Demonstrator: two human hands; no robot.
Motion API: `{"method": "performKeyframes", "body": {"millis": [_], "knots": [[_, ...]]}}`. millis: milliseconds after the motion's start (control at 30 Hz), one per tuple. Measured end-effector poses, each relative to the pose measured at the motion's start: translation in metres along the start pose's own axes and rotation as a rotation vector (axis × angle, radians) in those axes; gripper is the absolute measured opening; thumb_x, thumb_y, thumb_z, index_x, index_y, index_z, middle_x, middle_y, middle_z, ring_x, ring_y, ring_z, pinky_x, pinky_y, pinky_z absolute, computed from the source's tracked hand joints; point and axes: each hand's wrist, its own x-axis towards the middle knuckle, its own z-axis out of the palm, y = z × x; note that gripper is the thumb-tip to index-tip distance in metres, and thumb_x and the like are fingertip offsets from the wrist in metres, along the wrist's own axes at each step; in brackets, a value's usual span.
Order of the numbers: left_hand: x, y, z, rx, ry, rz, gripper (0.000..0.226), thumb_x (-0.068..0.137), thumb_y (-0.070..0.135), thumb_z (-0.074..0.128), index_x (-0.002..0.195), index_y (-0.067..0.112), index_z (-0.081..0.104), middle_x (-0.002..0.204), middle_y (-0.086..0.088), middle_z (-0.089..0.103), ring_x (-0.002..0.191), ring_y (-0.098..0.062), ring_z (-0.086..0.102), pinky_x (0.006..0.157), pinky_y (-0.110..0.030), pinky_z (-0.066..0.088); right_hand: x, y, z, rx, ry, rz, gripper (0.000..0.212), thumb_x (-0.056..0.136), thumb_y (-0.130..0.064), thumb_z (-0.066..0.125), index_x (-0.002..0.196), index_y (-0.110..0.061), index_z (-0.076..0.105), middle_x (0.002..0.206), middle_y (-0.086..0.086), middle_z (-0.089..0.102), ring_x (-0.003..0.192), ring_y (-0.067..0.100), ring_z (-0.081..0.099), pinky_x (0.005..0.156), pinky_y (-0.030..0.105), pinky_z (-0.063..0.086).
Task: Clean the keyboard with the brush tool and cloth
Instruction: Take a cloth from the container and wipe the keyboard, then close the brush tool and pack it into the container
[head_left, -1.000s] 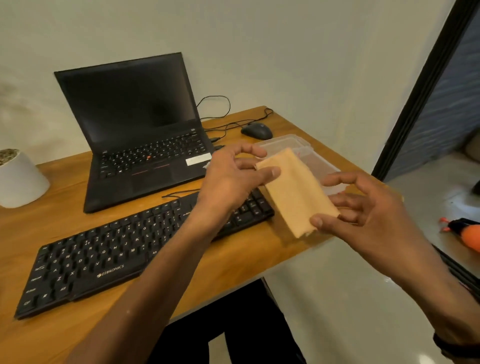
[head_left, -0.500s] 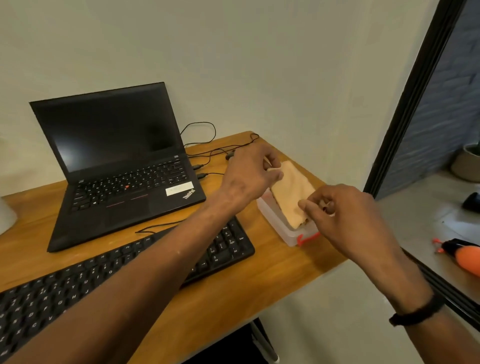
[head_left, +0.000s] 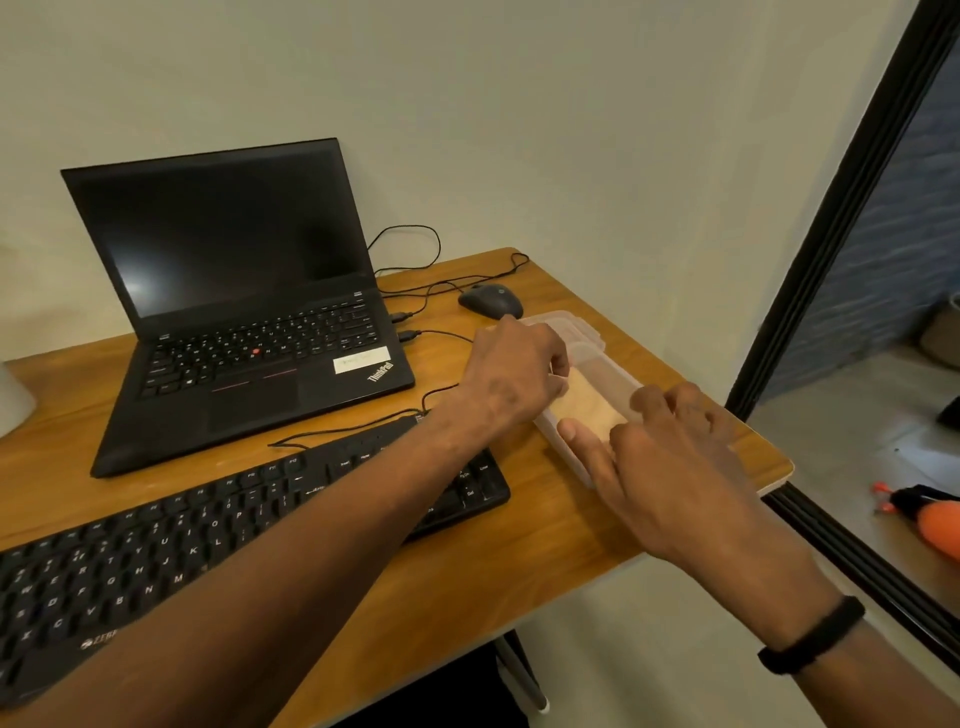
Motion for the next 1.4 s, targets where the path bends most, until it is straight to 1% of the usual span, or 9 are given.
{"method": "performKeyframes", "body": {"millis": [100, 233, 333, 400, 600, 767, 1000, 1200, 1400], "knots": [[-0.004, 0.001, 0.003, 0.045, -0.014, 0.028, 0.028, 0.094, 0.036, 0.071, 0.121, 0.028, 0.074, 0.125, 0.001, 0.071, 0.118, -0.024, 0.051, 0.102, -0.050, 0.046, 0.000, -0.001, 0.002, -0.014, 0.001, -0.042, 0.094, 0.097, -0.067, -0.007, 0.108, -0.027, 0.077, 0.150, 0.000, 0.050, 0.141, 0.029, 0.033, 0.114, 0.060, 0.026], [-0.019, 0.001, -0.006, 0.038, 0.080, 0.102, 0.036, 0.098, 0.027, 0.067, 0.134, 0.030, 0.066, 0.141, -0.003, 0.062, 0.125, -0.025, 0.048, 0.103, -0.049, 0.045, 0.003, 0.002, 0.004, 0.018, -0.108, -0.147, 0.082, 0.097, -0.068, -0.006, 0.097, -0.033, 0.068, 0.100, -0.008, 0.065, 0.124, 0.019, 0.055, 0.114, 0.072, 0.020], [-0.037, -0.006, -0.016, -0.039, 0.140, 0.105, 0.033, 0.098, 0.022, 0.065, 0.129, 0.031, 0.069, 0.135, 0.000, 0.066, 0.126, -0.026, 0.052, 0.104, -0.049, 0.046, 0.007, 0.001, 0.000, 0.037, -0.154, -0.130, 0.079, 0.094, -0.072, -0.006, 0.079, -0.033, 0.060, 0.089, -0.008, 0.060, 0.116, 0.021, 0.058, 0.112, 0.075, 0.020], [-0.055, -0.015, -0.024, -0.081, 0.165, 0.091, 0.032, 0.097, 0.020, 0.064, 0.125, 0.032, 0.071, 0.131, 0.002, 0.069, 0.126, -0.024, 0.053, 0.103, -0.048, 0.047, 0.007, -0.008, -0.006, 0.026, -0.128, -0.118, 0.078, 0.094, -0.073, -0.005, 0.080, -0.032, 0.061, 0.095, -0.005, 0.063, 0.121, 0.024, 0.056, 0.113, 0.074, 0.020], [-0.111, -0.049, -0.050, -0.145, 0.177, 0.013, 0.033, 0.092, 0.018, 0.070, 0.123, 0.029, 0.073, 0.125, 0.006, 0.072, 0.124, -0.015, 0.059, 0.107, -0.047, 0.049, -0.002, -0.065, -0.029, 0.062, 0.097, -0.219, 0.069, 0.101, -0.068, 0.013, 0.126, -0.030, 0.065, 0.139, 0.000, 0.060, 0.140, 0.028, 0.042, 0.117, 0.070, 0.020], [-0.178, -0.091, -0.085, -0.156, 0.261, -0.096, 0.030, 0.096, 0.018, 0.067, 0.124, 0.028, 0.072, 0.122, 0.008, 0.073, 0.118, -0.010, 0.061, 0.106, -0.041, 0.049, -0.007, -0.137, -0.038, 0.125, 0.145, -0.395, 0.054, 0.103, -0.061, 0.027, 0.130, -0.032, 0.063, 0.136, -0.002, 0.062, 0.135, 0.026, 0.047, 0.117, 0.066, 0.027], [-0.283, -0.157, -0.123, -0.068, 0.310, -0.365, 0.034, 0.097, 0.014, 0.062, 0.128, 0.026, 0.070, 0.123, 0.006, 0.072, 0.117, -0.012, 0.061, 0.107, -0.038, 0.048, -0.036, -0.265, -0.020, 0.361, 0.177, -0.645, 0.037, 0.102, -0.048, 0.040, 0.122, -0.028, 0.063, 0.110, -0.002, 0.068, 0.102, 0.021, 0.063, 0.086, 0.052, 0.055], [-0.382, -0.225, -0.131, 0.150, 0.544, -0.946, 0.042, 0.096, 0.048, 0.055, 0.132, 0.028, 0.066, 0.136, -0.003, 0.066, 0.130, -0.032, 0.054, 0.110, -0.055, 0.039, -0.078, -0.363, -0.011, 0.527, 0.131, -0.763, 0.034, 0.100, -0.045, 0.057, 0.125, -0.022, 0.061, 0.120, 0.001, 0.065, 0.115, 0.022, 0.058, 0.099, 0.048, 0.049], [-0.429, -0.250, -0.126, 0.090, 0.296, -1.288, 0.082, 0.084, 0.078, 0.058, 0.135, 0.014, 0.055, 0.142, -0.016, 0.052, 0.135, -0.040, 0.041, 0.110, -0.058, 0.032, -0.096, -0.420, 0.000, 0.533, 0.088, -0.839, 0.037, 0.101, -0.041, 0.057, 0.129, -0.017, 0.060, 0.126, 0.005, 0.064, 0.124, 0.025, 0.054, 0.105, 0.050, 0.042]]}}
